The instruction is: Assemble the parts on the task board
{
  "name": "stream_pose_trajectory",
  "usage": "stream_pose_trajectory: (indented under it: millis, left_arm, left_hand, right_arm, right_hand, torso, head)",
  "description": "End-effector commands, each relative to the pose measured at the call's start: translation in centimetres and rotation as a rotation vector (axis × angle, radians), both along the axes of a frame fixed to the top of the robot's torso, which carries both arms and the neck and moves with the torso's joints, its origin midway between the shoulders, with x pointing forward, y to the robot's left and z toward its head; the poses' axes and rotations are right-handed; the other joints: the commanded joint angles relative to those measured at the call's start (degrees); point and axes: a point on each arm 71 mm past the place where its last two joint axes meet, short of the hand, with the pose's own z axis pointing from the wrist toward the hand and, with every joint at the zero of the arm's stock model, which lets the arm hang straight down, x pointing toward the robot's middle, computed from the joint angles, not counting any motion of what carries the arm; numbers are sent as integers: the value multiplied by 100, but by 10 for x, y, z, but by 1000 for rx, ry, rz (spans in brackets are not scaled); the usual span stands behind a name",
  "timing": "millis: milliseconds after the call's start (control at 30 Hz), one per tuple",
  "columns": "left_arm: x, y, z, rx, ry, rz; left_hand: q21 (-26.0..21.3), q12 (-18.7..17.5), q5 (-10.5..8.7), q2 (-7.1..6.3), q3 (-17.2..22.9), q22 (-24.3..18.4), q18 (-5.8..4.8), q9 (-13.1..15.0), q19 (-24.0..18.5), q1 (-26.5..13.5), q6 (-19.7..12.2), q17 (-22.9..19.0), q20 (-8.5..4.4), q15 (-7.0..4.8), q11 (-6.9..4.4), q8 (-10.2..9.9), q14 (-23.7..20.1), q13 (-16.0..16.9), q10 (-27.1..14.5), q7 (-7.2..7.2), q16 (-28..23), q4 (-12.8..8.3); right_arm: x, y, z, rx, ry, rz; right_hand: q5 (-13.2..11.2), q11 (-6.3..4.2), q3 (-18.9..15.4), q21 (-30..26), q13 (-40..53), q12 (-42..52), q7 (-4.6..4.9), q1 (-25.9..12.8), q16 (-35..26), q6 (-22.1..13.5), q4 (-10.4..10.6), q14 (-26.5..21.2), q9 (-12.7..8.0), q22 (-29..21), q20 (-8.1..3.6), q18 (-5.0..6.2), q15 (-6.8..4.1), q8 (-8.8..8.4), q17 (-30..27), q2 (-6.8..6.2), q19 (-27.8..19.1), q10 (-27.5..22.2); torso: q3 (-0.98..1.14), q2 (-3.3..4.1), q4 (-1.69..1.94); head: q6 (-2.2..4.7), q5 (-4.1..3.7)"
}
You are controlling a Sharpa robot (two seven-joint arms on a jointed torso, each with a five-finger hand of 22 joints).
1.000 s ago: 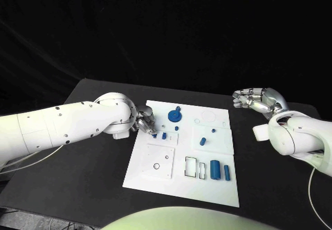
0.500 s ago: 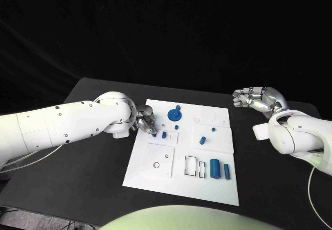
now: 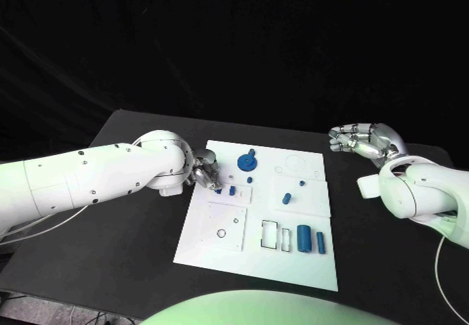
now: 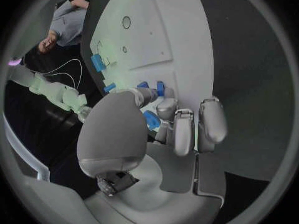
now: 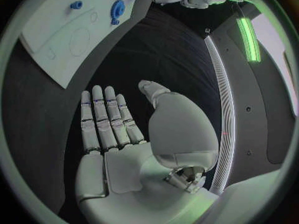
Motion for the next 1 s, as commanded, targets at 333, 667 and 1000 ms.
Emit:
stream_pose_trajectory:
  millis: [333, 667, 1000]
  left_arm:
    - [-3, -1, -3, -8, 32, 1]
    - [-2, -1, -4, -18, 45, 8]
    - [-1, 1, -4, -23, 40, 20]
  left_hand:
    - [16, 34, -1, -49, 918, -1, -80, 528, 32, -69, 182, 1091, 6, -37, -2, 36, 498, 17, 55, -117, 24, -818]
    - [30, 87, -28, -83, 893, 46, -89, 610, 58, -423, 320, 1134, -23, -81, -64, 94, 510, 111, 165, -203, 43, -678]
    - [24, 85, -36, -96, 803, 54, -91, 648, 64, -712, 360, 1132, -53, -110, -98, 73, 509, 130, 184, -247, 43, -513]
  right_arm:
    - [0, 2, 0, 0, -9, 16]
    - [0, 1, 0, 0, -9, 15]
    - [0, 2, 0, 1, -7, 18]
  right_hand:
    - [22, -6, 26, -8, 0, 30, 430, 27, 30, -23, -15, -28, 7, -7, -6, 3, 0, 21, -9, 46, -50, -48]
    - [22, -6, 26, -8, 0, 30, 430, 27, 30, -23, -15, -28, 7, -7, -6, 3, 0, 21, -9, 46, -50, -48]
    - [22, -5, 23, -10, -1, 34, 431, 26, 33, -24, -12, -31, 6, -10, -6, 2, 1, 22, -16, 47, -56, -51]
  torso:
    - [3, 3, 1]
    - [5, -3, 2]
    - [2, 2, -1]
  head:
    - [-7, 2]
    - [-14, -5]
    - [-8, -18]
